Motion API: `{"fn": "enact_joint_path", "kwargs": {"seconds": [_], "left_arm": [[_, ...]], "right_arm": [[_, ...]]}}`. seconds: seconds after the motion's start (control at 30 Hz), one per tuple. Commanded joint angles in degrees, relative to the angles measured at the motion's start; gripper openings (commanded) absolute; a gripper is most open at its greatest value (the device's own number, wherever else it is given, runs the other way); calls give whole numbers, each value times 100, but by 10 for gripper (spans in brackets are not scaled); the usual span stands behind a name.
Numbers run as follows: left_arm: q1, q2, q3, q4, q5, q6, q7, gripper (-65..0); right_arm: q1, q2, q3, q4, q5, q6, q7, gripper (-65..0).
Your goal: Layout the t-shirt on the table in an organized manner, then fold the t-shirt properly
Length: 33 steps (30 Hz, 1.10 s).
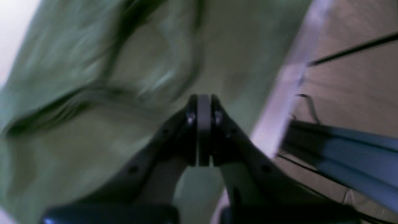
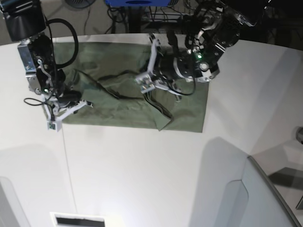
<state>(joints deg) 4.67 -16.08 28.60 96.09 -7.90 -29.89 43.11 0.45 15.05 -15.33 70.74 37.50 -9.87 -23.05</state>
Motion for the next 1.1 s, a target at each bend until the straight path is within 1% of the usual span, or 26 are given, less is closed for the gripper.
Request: {"fn": "enact_joint_path", "kwargs": {"seconds": [0.0,0.03,0.07,0.4,0.57,0.77,0.83,1.0,1.07], "left_arm": [[-67,3,-139,-5,-41,145,-78,-650],[-67,-23,-209,-111,-41,233,-78,-650],[-67,-67,-227,-216,-41,250,-78,-650],[56,-41,-218,-383,-41,215,-78,-650],[-5,-137,397,-656,-41,242,-87,-650],[-5,-155,485,-726,-41,250,-96,-650],[-23,-155,406,-682,-41,259,-96,-650],[-119,-120,-438,-445,-41,259,-87,-650],[-278,-120,-596,-471,-41,259,-78,-650]], "right_arm": [[109,56,34,60,26,33,103,-635],[109,56,34,60,26,33,103,-635],[109,56,34,60,26,33,103,-635],[109,29,8,60,26,33,103,-635],[109,29,26,60,26,33,103,-635],[109,29,34,60,26,33,103,-635],[109,29,34,60,26,33,103,-635],[109,29,26,60,26,33,103,-635],[109,29,26,60,26,33,103,-635]]}}
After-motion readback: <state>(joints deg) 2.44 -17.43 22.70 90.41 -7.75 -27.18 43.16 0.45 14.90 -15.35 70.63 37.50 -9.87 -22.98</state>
